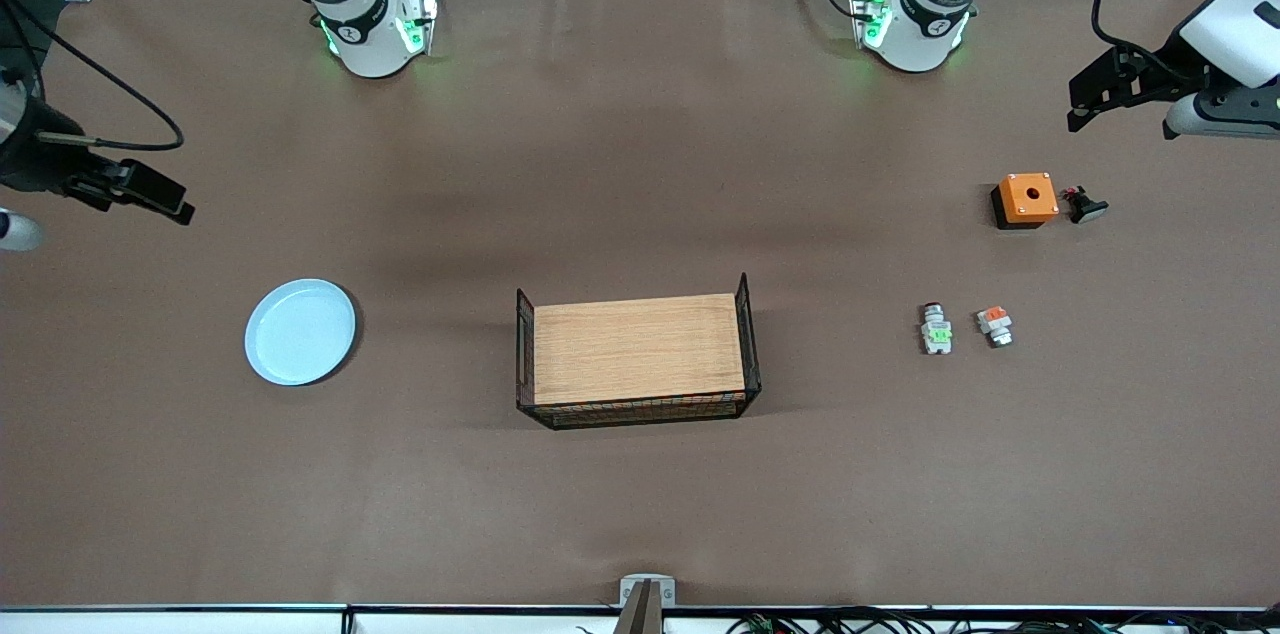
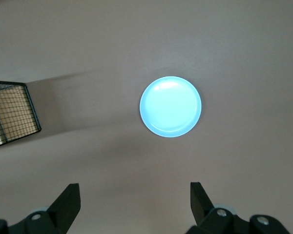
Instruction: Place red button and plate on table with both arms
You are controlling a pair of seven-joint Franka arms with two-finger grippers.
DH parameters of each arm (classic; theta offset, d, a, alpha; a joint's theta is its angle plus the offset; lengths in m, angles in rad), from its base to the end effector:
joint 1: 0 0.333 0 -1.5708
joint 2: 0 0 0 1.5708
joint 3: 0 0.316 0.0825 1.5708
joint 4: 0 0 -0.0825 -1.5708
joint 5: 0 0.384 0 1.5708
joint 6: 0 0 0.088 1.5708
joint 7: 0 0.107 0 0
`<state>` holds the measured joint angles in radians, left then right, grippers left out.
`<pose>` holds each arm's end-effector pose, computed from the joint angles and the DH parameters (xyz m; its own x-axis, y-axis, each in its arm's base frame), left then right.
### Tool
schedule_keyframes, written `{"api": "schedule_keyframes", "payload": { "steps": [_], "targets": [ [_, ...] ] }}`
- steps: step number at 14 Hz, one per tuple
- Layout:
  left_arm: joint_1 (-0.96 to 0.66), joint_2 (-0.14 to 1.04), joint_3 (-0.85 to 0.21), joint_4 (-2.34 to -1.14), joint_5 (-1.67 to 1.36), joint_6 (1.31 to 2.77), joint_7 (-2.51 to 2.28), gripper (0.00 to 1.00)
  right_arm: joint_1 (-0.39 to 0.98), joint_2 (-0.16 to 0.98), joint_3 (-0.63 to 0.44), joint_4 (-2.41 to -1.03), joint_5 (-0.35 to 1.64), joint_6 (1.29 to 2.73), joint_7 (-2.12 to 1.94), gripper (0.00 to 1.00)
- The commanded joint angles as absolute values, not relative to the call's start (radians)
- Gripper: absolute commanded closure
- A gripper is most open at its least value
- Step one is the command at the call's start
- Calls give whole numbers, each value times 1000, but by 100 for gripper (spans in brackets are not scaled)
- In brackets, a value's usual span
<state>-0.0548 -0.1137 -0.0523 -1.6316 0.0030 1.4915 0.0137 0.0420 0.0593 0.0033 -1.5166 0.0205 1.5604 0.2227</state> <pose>0.5073 -0.0559 0.6496 0.9924 -0.1197 -0.0267 -0.1200 -0.9927 -0.0086 0.5711 0.0280 0.6158 0.9842 -0.1762 -0.0197 -0.1766 -0.9841 -0.0168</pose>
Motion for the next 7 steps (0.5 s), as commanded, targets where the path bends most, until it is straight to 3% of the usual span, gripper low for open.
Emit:
{"api": "schedule_keyframes", "payload": {
  "steps": [1, 5, 7],
  "targets": [
    [-48, -140, -58, -1655, -11, 1505, 21, 0, 58, 51, -3, -1493, 6, 1552, 233, 1],
    [-48, -138, -58, -1655, -6, 1505, 21, 0, 28, 45, 14, -1463, 11, 1514, 233, 1],
    [-48, -138, -58, -1655, -3, 1506, 23, 0, -26, 8, 89, -1466, 8, 1502, 235, 1]
  ]
}}
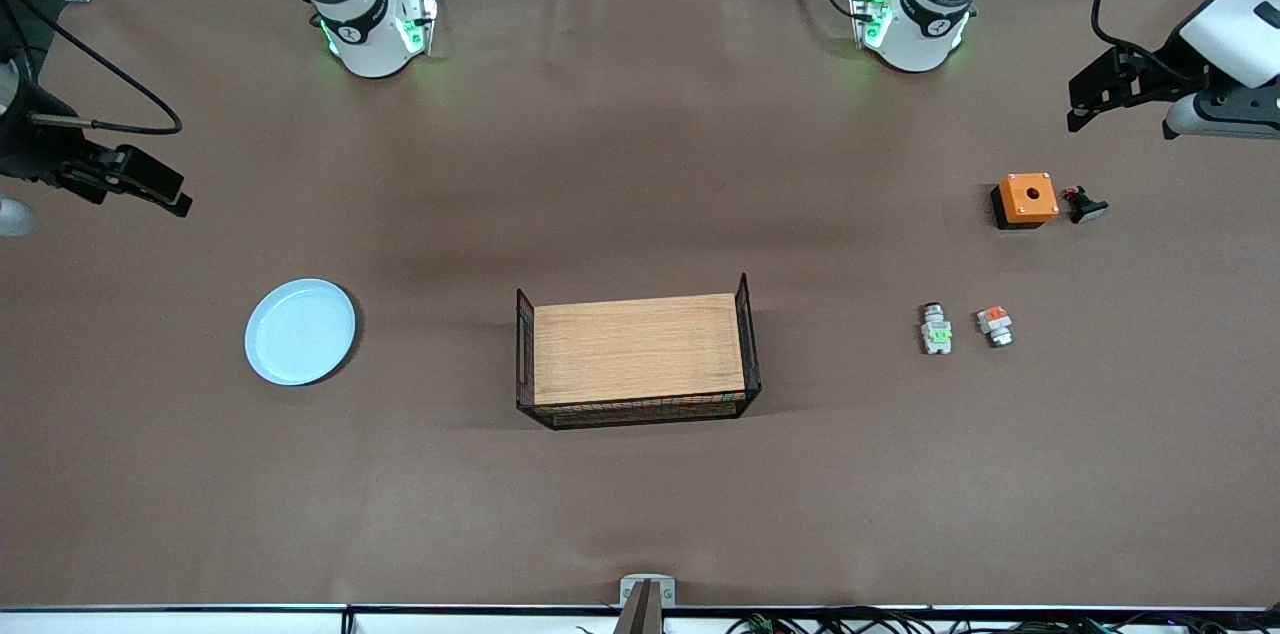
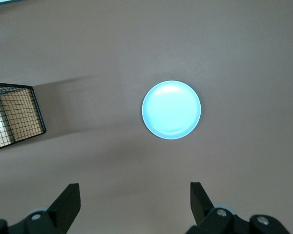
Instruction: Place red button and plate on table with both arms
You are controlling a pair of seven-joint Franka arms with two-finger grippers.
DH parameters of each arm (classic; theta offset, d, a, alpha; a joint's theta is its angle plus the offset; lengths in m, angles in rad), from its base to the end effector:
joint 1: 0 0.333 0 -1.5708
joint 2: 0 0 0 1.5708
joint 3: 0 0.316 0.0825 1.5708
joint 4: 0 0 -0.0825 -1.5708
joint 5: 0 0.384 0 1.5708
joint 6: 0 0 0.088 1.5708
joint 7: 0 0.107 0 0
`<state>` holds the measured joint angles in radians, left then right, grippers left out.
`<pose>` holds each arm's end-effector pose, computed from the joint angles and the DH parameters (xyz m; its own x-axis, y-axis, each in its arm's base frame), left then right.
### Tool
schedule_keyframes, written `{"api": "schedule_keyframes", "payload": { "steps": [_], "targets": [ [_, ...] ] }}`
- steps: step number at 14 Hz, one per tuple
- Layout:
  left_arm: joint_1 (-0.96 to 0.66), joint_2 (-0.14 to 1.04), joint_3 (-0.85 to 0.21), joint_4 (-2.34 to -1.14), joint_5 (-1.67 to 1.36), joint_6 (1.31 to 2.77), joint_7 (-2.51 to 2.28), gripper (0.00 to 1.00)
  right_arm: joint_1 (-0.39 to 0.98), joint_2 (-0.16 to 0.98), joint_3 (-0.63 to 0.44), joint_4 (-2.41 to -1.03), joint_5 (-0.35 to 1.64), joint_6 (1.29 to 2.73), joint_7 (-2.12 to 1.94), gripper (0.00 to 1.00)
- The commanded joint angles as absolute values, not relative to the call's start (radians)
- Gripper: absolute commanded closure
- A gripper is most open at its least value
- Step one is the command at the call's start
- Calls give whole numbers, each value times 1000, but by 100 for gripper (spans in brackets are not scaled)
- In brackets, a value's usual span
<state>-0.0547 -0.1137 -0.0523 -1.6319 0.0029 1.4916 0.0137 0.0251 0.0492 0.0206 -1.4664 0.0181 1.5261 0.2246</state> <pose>0.5074 -0.0559 0.6495 0.9925 -0.1196 -0.0269 -0.1199 -0.9927 -0.0085 0.5653 0.0275 0.6421 0.9842 -0.1771 0.0060 -0.1770 -0.9840 -0.0210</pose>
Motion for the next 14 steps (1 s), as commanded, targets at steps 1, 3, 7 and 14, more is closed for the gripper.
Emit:
{"api": "schedule_keyframes", "payload": {
  "steps": [1, 3, 7, 14],
  "targets": [
    [-48, -138, -58, -1655, -2, 1506, 21, 0, -26, 3, 92, -1471, 8, 1502, 235, 1],
    [-49, -138, -58, -1655, -2, 1506, 21, 0, -21, 3, 92, -1471, 8, 1502, 235, 1],
    [-49, -138, -58, -1655, 0, 1506, 20, 0, 0, 2, 83, -1471, 6, 1503, 235, 1],
    [-49, -137, -58, -1655, 0, 1506, 20, 0, 0, 3, 90, -1470, 6, 1503, 235, 1]
  ]
}}
